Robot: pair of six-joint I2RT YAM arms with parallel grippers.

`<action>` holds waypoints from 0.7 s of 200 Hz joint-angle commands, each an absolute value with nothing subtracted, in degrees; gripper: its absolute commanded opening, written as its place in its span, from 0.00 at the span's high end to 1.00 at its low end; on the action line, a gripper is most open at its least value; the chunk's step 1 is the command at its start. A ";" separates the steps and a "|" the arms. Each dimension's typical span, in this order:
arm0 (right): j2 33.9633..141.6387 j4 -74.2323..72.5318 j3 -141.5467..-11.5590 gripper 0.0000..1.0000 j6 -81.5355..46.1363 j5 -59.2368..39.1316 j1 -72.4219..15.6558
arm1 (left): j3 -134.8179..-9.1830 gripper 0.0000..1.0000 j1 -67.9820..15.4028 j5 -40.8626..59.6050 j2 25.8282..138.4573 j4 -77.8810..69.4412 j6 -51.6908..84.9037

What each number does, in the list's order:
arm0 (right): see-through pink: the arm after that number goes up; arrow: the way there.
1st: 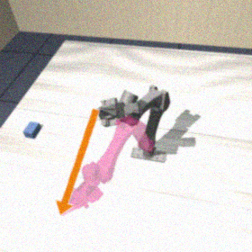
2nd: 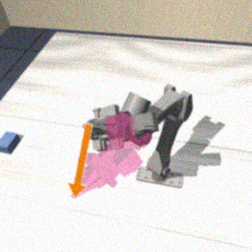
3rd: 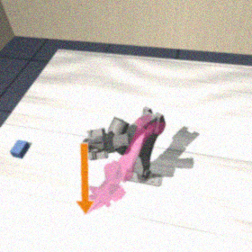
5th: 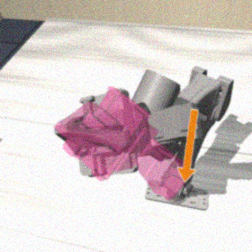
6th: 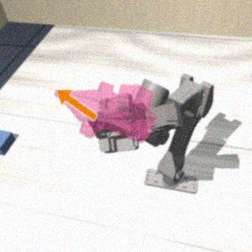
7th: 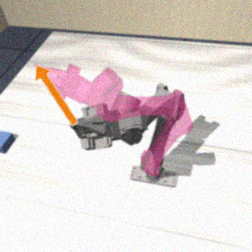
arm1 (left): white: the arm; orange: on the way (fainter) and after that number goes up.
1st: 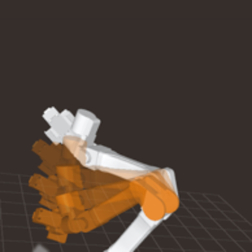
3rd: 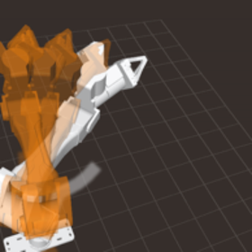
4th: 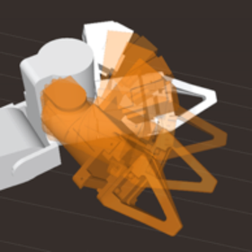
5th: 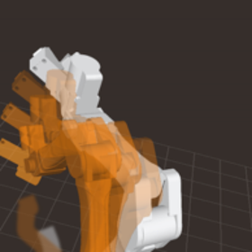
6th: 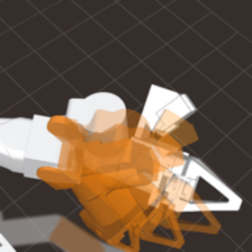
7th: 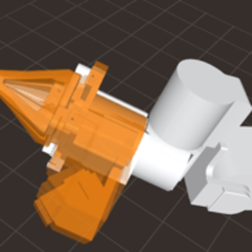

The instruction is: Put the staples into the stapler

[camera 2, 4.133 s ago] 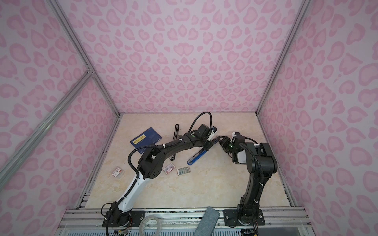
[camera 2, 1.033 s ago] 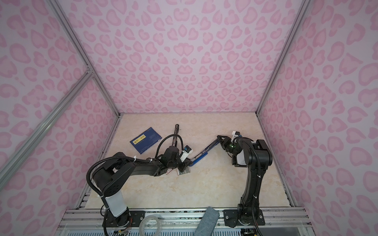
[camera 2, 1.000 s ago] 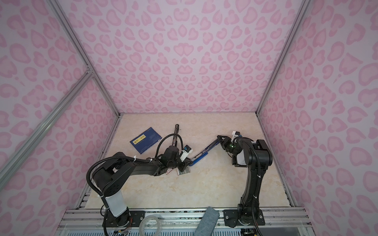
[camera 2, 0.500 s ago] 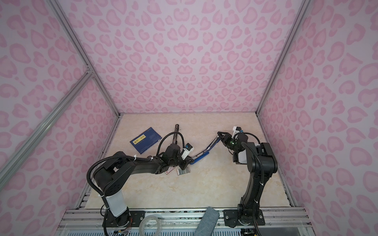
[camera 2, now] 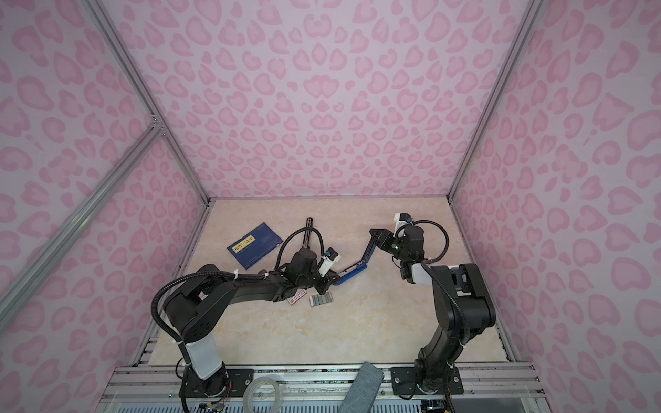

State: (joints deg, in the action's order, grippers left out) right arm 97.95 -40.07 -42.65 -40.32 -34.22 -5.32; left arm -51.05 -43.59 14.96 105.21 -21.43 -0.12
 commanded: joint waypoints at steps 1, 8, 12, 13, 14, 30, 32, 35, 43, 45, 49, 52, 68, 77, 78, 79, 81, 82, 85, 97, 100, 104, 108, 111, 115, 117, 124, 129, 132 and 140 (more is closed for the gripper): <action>96.50 -31.90 -42.80 0.57 -35.50 -32.70 -7.03 | -52.03 0.87 -43.68 15.37 105.56 -24.57 -0.44; 95.80 -30.39 -42.96 0.57 -34.57 -31.94 -7.65 | -52.08 0.87 -43.68 15.46 105.53 -24.61 -0.44; 95.44 -29.51 -43.07 0.57 -33.84 -31.48 -8.00 | -52.12 0.87 -43.68 15.55 105.56 -24.61 -0.44; 95.31 -29.30 -43.11 0.57 -33.71 -31.34 -8.09 | -52.12 0.87 -43.68 15.55 105.56 -24.61 -0.44; 95.20 -29.07 -43.13 0.57 -33.55 -31.27 -8.18 | -52.16 0.87 -43.68 15.55 105.56 -24.61 -0.48; 93.46 -26.17 -43.49 0.57 -31.29 -29.17 -9.74 | -52.22 0.87 -43.68 15.56 105.47 -24.61 -0.36; 93.26 -25.83 -43.48 0.57 -31.07 -28.91 -9.93 | -52.28 0.87 -43.68 15.56 105.42 -24.65 -0.35; 92.91 -25.39 -43.50 0.57 -30.73 -28.45 -10.14 | -52.29 0.87 -43.67 15.56 105.39 -24.69 -0.35; 91.96 -23.83 -43.60 0.57 -29.49 -27.23 -10.94 | -52.29 0.87 -43.68 15.56 105.30 -24.69 -0.27; 91.72 -23.36 -43.66 0.57 -29.15 -26.91 -11.15 | -52.34 0.87 -43.68 15.56 105.30 -24.74 -0.27; 91.21 -22.52 -43.68 0.57 -28.47 -26.27 -11.57 | -52.22 0.87 -43.68 15.55 105.29 -24.77 -0.26; 90.95 -21.97 -43.69 0.57 -28.04 -25.75 -11.94 | -52.21 0.87 -43.68 15.56 105.29 -24.83 -0.26; 89.55 -19.31 -44.04 0.56 -25.65 -23.75 -13.73 | -52.21 0.87 -43.68 15.56 105.24 -24.95 -0.09; 88.91 -18.12 -44.21 0.57 -24.53 -22.73 -14.71 | -52.21 0.87 -43.68 15.64 105.29 -25.02 -0.01; 88.80 -17.98 -44.25 0.57 -24.48 -22.61 -14.78 | -52.21 0.87 -43.64 15.64 105.29 -25.03 0.00; 88.78 -17.82 -44.27 0.57 -24.41 -22.51 -14.91 | -52.16 0.87 -43.62 15.64 105.29 -25.04 0.00; 88.62 -17.64 -44.27 0.57 -24.23 -22.26 -15.04 | -52.15 0.87 -43.67 15.69 105.29 -25.11 0.00; 88.52 -17.52 -44.28 0.57 -24.16 -22.16 -15.17 | -52.14 0.87 -43.67 15.71 105.29 -25.12 0.00; 88.39 -17.31 -44.26 0.57 -23.95 -21.89 -15.39 | -52.12 0.87 -43.68 15.73 105.23 -25.12 0.00; 87.68 -16.58 -44.13 0.57 -23.30 -21.06 -16.26 | -52.16 0.87 -43.68 15.73 105.16 -25.22 0.09; 87.54 -16.47 -44.12 0.57 -23.28 -20.94 -16.40 | -52.18 0.87 -43.68 15.71 105.20 -25.27 0.16; 87.42 -16.29 -44.08 0.57 -23.28 -20.84 -16.63 | -52.14 0.87 -43.68 15.73 105.20 -25.29 0.18; 87.28 -16.34 -43.99 0.57 -23.37 -20.96 -16.83 | -52.12 0.87 -43.68 15.80 105.13 -25.36 0.18; 87.06 -16.41 -43.89 0.57 -23.44 -20.92 -16.96 | -52.12 0.87 -43.68 15.86 105.12 -25.39 0.18; 86.94 -16.52 -43.84 0.57 -23.46 -20.79 -17.14 | -52.08 0.87 -43.68 15.95 105.07 -25.50 0.18; 86.86 -16.52 -43.76 0.57 -23.47 -20.82 -17.23 | -52.04 0.87 -43.68 15.98 105.11 -25.51 0.22; 86.55 -16.36 -43.68 0.57 -23.47 -20.49 -17.73 | -52.11 0.87 -43.68 16.00 105.03 -25.68 0.26; 86.29 -16.25 -43.65 0.57 -23.31 -20.35 -18.02 | -52.16 0.87 -43.68 16.05 105.08 -25.70 0.26; 86.16 -16.07 -43.66 0.57 -23.21 -20.24 -18.22 | -52.20 0.87 -43.68 16.02 105.10 -25.71 0.34; 85.84 -15.74 -43.62 0.57 -22.90 -19.76 -18.90 | -52.38 0.87 -43.68 16.05 105.11 -25.75 0.41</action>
